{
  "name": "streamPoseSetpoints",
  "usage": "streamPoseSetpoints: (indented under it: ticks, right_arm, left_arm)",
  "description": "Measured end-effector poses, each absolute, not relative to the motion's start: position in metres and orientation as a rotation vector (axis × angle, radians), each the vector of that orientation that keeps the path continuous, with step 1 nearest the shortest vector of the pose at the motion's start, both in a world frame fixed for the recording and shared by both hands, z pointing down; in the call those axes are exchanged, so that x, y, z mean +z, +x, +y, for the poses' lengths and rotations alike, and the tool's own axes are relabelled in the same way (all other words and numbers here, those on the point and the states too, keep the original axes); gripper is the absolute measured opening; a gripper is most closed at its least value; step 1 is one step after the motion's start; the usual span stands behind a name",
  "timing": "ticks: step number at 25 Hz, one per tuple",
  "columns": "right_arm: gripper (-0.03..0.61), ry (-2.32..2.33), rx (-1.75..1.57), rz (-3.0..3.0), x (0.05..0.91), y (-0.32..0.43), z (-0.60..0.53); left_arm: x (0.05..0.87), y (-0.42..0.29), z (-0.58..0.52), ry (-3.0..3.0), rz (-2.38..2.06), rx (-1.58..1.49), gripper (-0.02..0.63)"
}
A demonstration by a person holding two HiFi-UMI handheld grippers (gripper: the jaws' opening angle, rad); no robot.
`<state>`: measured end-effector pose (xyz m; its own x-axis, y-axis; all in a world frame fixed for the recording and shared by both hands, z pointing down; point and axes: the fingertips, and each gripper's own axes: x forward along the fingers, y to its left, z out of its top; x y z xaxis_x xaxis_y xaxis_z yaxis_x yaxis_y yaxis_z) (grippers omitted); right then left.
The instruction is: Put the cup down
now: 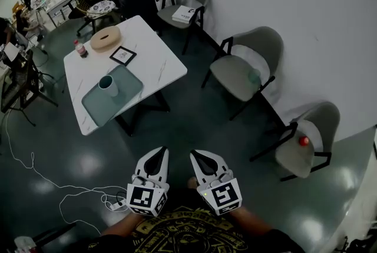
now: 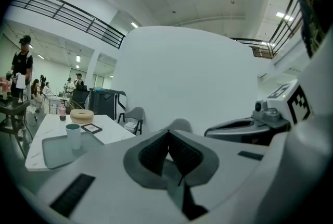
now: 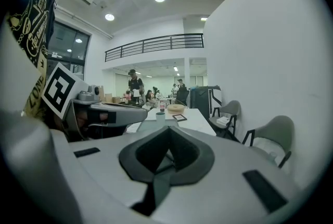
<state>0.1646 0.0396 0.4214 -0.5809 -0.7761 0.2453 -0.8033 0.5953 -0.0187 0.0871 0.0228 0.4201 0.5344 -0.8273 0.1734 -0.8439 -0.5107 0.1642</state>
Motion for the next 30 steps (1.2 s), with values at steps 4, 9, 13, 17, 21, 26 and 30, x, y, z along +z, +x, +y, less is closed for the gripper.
streamPoseSetpoints:
  ticks: [4, 9, 13, 17, 21, 26, 30]
  right_arm:
    - [0.007, 1.265, 0.185, -2.593, 0.430, 0.181, 0.055]
    - [0.006, 1.211, 0.220, -2.584, 0.448, 0.188, 0.068]
    - [0.006, 1.146, 0.227, -2.591, 0.456, 0.185, 0.075]
    - [0.005, 1.101, 0.220, -2.598, 0.462, 0.180, 0.077]
    - [0.005, 1.094, 0.227, -2.598, 0.467, 0.178, 0.075]
    - [0.005, 1.088, 0.214, -2.612, 0.465, 0.174, 0.070]
    - [0.005, 1.103, 0.217, -2.625, 0.464, 0.175, 0.067]
  left_arm:
    - [0.430, 0.101, 0.038, 2.525, -1.434, 0.120, 0.011]
    - [0.445, 0.105, 0.054, 2.473, -1.473, 0.127, 0.011]
    - [0.457, 0.103, 0.063, 2.424, -1.502, 0.129, 0.011]
    - [0.460, 0.101, 0.063, 2.395, -1.526, 0.143, 0.011]
    - [0.462, 0.098, 0.063, 2.374, -1.542, 0.144, 0.011]
    - [0.458, 0.095, 0.061, 2.373, -1.565, 0.137, 0.011]
    - [0.458, 0.095, 0.062, 2.379, -1.570, 0.129, 0.011]
